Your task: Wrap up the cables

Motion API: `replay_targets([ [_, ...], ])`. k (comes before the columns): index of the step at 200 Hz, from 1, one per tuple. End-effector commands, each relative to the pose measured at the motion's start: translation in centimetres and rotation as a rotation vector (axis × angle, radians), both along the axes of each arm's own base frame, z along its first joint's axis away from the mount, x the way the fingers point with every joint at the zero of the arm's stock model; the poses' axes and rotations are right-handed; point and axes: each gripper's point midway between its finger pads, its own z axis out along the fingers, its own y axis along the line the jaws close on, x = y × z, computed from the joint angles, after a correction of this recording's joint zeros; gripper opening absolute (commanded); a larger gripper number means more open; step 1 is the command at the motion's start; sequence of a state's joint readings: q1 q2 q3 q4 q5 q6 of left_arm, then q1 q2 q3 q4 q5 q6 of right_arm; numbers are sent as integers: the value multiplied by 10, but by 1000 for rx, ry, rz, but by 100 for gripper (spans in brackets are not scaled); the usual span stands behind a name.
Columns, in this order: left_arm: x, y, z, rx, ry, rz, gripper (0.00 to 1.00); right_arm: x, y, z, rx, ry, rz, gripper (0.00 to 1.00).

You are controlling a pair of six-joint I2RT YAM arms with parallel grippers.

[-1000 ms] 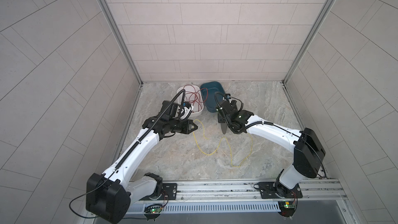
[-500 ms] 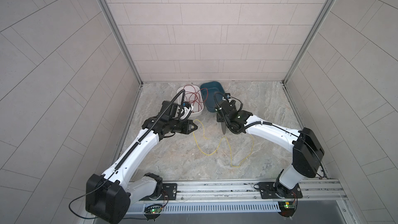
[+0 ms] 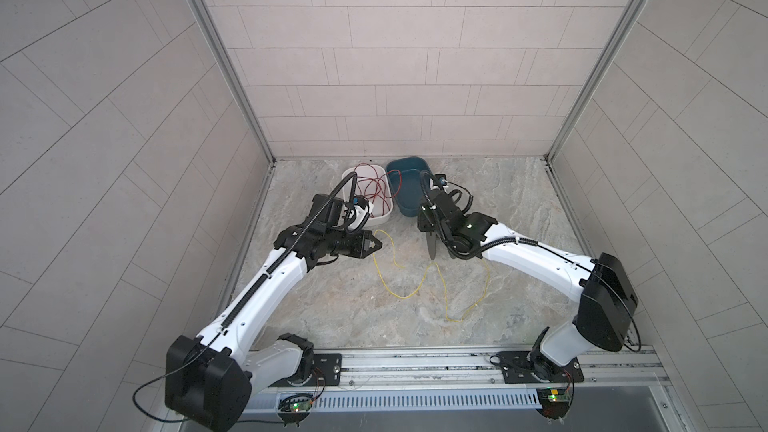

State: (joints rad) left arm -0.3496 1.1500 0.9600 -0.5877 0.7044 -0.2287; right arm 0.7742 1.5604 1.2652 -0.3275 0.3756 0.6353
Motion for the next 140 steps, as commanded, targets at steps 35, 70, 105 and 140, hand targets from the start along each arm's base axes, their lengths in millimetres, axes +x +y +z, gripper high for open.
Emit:
replay_targets([
  [35,-1,-6,8,-40,-13,-22,0,-10,-1,17,20,-40,47,67],
  [70,-2,-8,14,-49,-27,-24,0,-15,3,20,33,-35,81,71],
  [105,-5,-10,28,-71,-56,-26,0,-27,10,39,100,-88,179,73],
  [140,1,-9,48,-89,-99,32,0,-48,16,69,131,-130,315,73],
])
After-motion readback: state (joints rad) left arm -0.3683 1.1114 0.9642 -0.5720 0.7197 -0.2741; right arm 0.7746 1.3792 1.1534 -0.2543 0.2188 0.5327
